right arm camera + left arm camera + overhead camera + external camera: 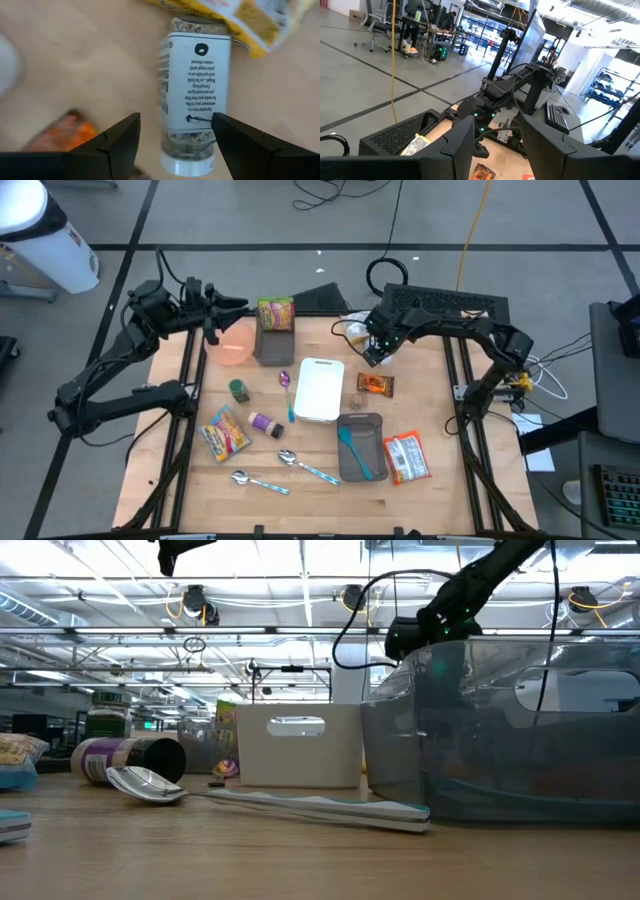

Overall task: Pick & Place Food Item
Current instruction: Put the white seasoning bottle into the white bin

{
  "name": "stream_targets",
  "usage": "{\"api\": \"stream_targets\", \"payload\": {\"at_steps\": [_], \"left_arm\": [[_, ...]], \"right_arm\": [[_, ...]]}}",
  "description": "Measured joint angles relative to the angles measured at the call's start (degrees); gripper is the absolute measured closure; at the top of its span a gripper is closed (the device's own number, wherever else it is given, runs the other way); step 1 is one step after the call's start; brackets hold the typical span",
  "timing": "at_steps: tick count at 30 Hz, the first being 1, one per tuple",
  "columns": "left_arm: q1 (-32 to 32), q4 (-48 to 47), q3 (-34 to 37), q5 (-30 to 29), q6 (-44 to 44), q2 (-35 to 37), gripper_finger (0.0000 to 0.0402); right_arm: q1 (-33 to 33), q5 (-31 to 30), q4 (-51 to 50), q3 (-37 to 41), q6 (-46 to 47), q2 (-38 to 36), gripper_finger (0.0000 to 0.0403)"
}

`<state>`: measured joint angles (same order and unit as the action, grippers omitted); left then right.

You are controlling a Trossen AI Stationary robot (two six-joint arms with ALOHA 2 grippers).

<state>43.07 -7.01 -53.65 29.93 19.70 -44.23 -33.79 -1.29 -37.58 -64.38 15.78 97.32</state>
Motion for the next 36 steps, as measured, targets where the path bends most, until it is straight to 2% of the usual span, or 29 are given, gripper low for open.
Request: {"api": "stream_targets", "payload": {"at_steps": [4, 13, 19, 22, 27, 36], "left_arm": [[0.0, 0.0, 0.0, 0.0, 0.0, 0.0, 0.0236], [0.0, -0.1, 0.0, -0.1, -1.5, 0.0, 0.0236], [0.0, -0.1, 0.0, -0.1, -1.6, 0.0, 0.0236], [0.0, -0.1, 0.0, -0.1, -1.5, 0.0, 0.0236], [0.0, -0.1, 0.0, 0.0, 0.0, 0.0, 0.0236], [0.0, -0.1, 0.0, 0.0, 1.3, 0.0, 0.0236]], "right_arm": [[-0.2, -3.1, -1.0, 0.6, -0.2, 0.8, 0.0161], [-0.2, -4.1, -0.6, 0.4, -0.4, 0.5, 0.0161], [0.1, -6.1, -1.8, 0.3, 0.2, 3.2, 0.0161], [0.2, -6.0, -3.0, 0.4, 1.5, 4.5, 0.0172], [0.5, -6.1, -2.6, 0.3, 2.7, 4.3, 0.0213], [0.5, -5.9, -4.0, 0.4, 1.3, -0.2, 0.0213]]}}
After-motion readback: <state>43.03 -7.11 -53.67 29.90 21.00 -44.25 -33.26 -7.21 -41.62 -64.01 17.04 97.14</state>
